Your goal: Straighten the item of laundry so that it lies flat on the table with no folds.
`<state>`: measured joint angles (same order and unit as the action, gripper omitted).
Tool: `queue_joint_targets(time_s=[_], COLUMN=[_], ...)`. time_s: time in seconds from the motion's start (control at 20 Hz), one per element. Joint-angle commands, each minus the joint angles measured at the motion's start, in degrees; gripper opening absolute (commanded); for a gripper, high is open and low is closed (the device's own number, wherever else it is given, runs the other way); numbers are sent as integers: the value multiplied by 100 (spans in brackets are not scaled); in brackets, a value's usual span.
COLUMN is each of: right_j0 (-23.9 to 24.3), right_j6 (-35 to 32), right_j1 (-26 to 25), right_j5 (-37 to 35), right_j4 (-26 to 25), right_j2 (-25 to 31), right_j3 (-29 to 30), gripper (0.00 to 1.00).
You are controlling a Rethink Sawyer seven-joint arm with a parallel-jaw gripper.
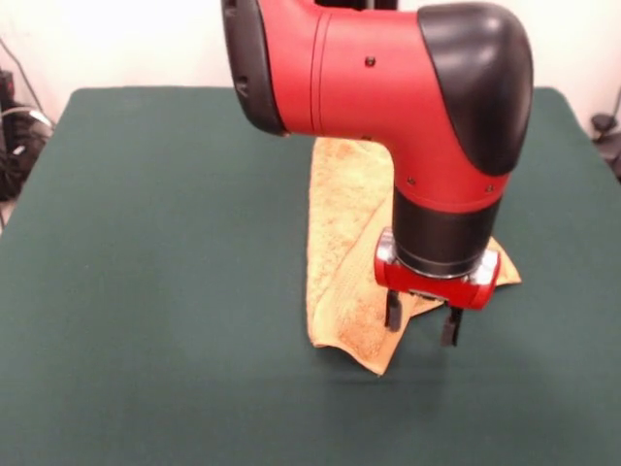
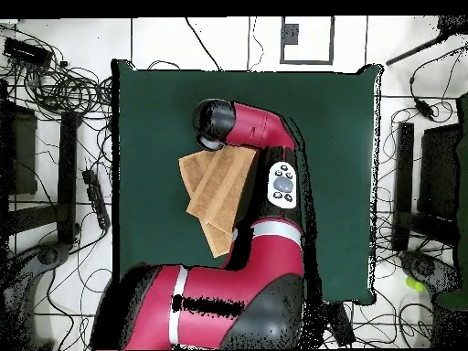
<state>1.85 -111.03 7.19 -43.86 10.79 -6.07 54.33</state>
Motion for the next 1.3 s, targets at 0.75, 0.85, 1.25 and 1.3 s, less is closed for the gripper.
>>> queue_joint_targets(time_s=[0.75, 0.85, 1.25, 1.3], right_j0=[258, 293, 345, 338], right_j6=[-764, -707, -570, -584], right_j1=[-549, -632, -605, -620], right_j5=[-495, -289, 376, 385], right_j4=[-179, -231, -422, -420], right_j2=[-24, -4, 0, -1], right_j3=[-284, -316, -135, -143], gripper=[100, 100, 100, 100])
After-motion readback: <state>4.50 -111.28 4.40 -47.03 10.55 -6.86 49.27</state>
